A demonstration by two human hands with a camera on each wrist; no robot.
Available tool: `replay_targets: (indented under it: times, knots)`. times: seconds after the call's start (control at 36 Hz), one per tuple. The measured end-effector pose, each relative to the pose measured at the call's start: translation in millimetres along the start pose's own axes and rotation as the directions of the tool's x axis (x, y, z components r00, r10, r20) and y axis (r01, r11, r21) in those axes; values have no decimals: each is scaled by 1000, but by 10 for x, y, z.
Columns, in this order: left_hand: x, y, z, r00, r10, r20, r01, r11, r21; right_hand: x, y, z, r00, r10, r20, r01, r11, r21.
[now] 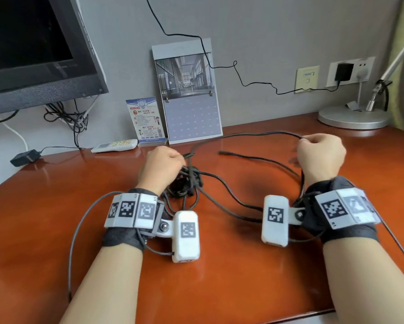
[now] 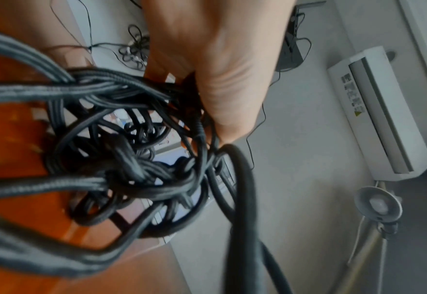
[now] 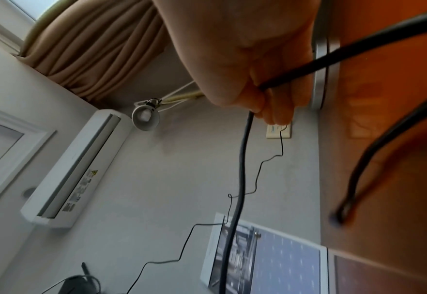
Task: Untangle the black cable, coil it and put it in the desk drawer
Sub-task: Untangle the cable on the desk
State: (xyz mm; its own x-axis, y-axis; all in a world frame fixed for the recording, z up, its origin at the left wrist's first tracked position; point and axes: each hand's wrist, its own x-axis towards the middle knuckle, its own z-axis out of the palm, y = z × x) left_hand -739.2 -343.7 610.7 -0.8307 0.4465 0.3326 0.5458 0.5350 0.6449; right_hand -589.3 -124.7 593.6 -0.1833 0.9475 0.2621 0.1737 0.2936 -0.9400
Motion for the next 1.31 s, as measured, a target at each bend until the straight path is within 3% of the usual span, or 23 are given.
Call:
replay_targets:
  times: [0.06,0.14,0.28,0.39,0.47,0.56,0.67,0.75,0.86,0.97,1.03,1.14,1.22,1.31]
  knots:
    - [12,-77,-76,997,-72,-23,72,997,2,20,13,-44,999,49,8,-49,998,32]
    - [0,-107,-120,994,-106,-28,106,994,-5,-4,2,-31,1000,22,19,-22,999,27]
    - [11,-100,-60,998,-52,-44,52,999,-2,-58,-48,-23,994,-95,46,99,990,-102]
    - [13,-76,-39,998,60,6,-60,998,0,-130,-97,30,956,-230,183,254,960,-120]
    - [-12,0,-15,983,170,66,-173,984,43,-217,-134,118,872,-336,357,384,920,-72]
    - [-42,70,17,960,245,138,-254,966,52,-319,-162,217,727,-436,531,512,859,5]
    - [-95,149,69,915,331,233,-351,935,52,-446,-180,352,533,-540,651,661,746,78]
    - [-132,214,116,889,377,258,-402,915,47,-505,-156,414,479,-495,726,680,732,51]
    - [-133,230,154,878,403,259,-423,906,25,-523,-142,429,510,-498,702,694,720,6]
    - [-137,223,164,882,399,249,-418,908,26,-518,-185,389,643,-519,564,692,708,-137]
    - [-130,217,167,893,385,233,-401,916,23,-510,-197,373,680,-527,510,683,708,-179]
    - [-79,163,133,934,316,167,-323,946,19,-467,-186,334,771,-517,373,614,758,-220]
    - [-41,106,90,961,253,113,-256,967,7,-408,-191,285,854,-449,261,504,838,-209]
    - [-11,60,79,971,227,80,-230,973,24,-359,-187,253,905,-383,186,415,890,-188]
